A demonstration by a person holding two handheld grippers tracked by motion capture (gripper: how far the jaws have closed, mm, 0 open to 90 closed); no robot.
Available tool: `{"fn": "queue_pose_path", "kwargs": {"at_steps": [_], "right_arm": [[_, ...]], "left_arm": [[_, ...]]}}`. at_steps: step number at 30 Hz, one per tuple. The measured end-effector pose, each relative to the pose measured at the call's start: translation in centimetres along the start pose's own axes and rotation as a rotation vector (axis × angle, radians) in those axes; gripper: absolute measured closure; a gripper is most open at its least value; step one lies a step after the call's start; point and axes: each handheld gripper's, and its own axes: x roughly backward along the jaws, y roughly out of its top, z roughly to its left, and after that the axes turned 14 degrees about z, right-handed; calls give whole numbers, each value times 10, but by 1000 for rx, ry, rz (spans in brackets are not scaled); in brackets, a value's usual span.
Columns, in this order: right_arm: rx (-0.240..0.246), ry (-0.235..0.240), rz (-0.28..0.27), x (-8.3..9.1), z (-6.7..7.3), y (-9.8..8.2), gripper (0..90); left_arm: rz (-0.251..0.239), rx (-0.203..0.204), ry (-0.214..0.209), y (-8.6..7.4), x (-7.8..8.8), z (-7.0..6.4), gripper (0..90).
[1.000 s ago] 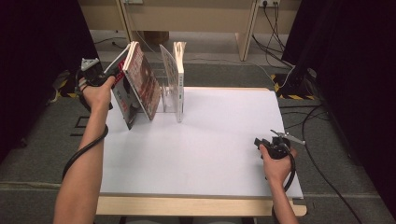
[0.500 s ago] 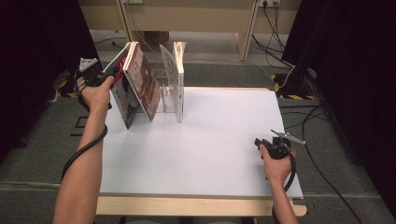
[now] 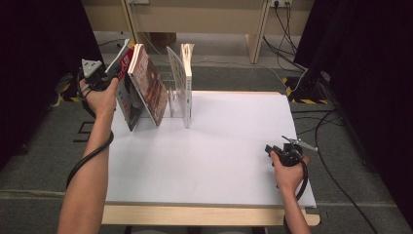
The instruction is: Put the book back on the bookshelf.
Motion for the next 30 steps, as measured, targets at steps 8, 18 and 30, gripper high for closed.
{"fn": "queue_pose_path", "kwargs": {"at_steps": [8,18,30], "right_arm": [[10,-3,-6,0,-1,0,628],[1,-1,0,-1,0,0,628],[20,0,-5,-2,-2,0,631]], "left_arm": [[-30,10,24,0,-4,0,862],[-47,28,71,-13,-9,8,862],[-47,15,86,-19,-6,18,856]]}}
